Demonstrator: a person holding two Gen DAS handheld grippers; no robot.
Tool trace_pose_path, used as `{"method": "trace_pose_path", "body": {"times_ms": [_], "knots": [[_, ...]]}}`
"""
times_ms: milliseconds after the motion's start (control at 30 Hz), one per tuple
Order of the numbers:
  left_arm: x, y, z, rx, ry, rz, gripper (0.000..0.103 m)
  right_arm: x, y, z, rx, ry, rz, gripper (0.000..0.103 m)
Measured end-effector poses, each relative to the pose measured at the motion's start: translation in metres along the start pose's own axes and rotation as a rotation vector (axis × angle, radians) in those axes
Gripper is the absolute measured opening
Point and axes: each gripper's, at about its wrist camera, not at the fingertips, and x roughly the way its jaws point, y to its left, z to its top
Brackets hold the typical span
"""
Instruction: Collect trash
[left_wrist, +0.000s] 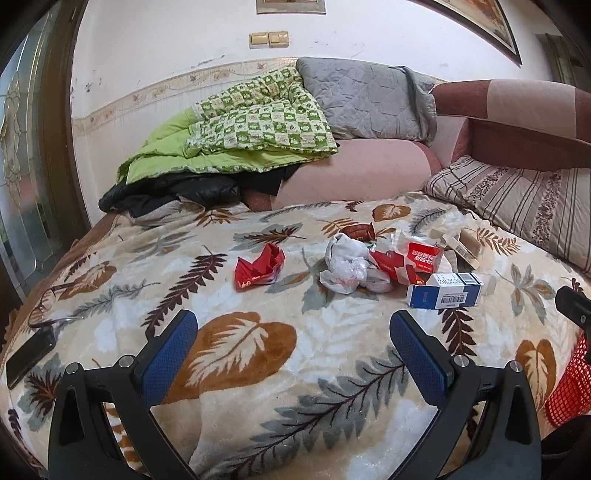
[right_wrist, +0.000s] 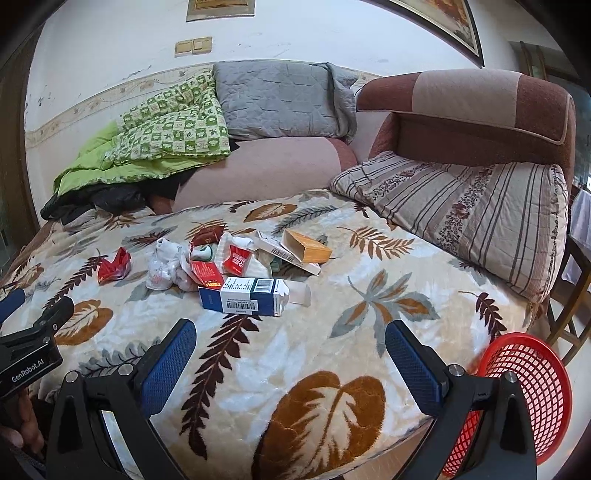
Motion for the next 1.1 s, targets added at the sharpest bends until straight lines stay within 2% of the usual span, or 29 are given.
{"method": "trace_pose_path", "body": {"times_ms": [333,567,733,833,900,967,1033,1067,1100], "knots": [[0.005,0.008,0.003,-0.04,0.035,-0.022,0.103,0.002,0.011,-0.001,-0.041,0.007,0.022,0.103],[0.003,0.007,0.002,-0.03,0.038,-0.031,0.103,0.004,0.014,-0.001,-0.045,0.011,0.036,0.103],[0.004,0.008,0.007,-0.038,0.059,-0.077,0.103,0.005,0.016,-0.001,-0.047,0.018,0.049,0.103],[0.009,0.022,0.017,-0.077,0.097,-0.125,0.103,0.01,0.02,0.0,-0.059,0.046,0.102,0.101],[0.014,0.032,0.025,-0.089,0.111,-0.12,0.103,0.016,0.025,0.002,-0.074,0.067,0.165,0.094],[0.022,0.049,0.035,-0.128,0.119,-0.123,0.103,0.026,0.034,0.007,-0.087,0.09,0.208,0.077],[0.034,0.064,0.044,-0.144,0.138,-0.121,0.102,0.047,0.047,0.016,-0.092,0.149,0.262,0.068],[0.039,0.069,0.047,-0.147,0.145,-0.123,0.096,0.054,0.051,0.019,-0.088,0.165,0.28,0.061],[0.047,0.075,0.052,-0.15,0.161,-0.127,0.09,0.062,0.057,0.027,-0.086,0.173,0.296,0.059]]}}
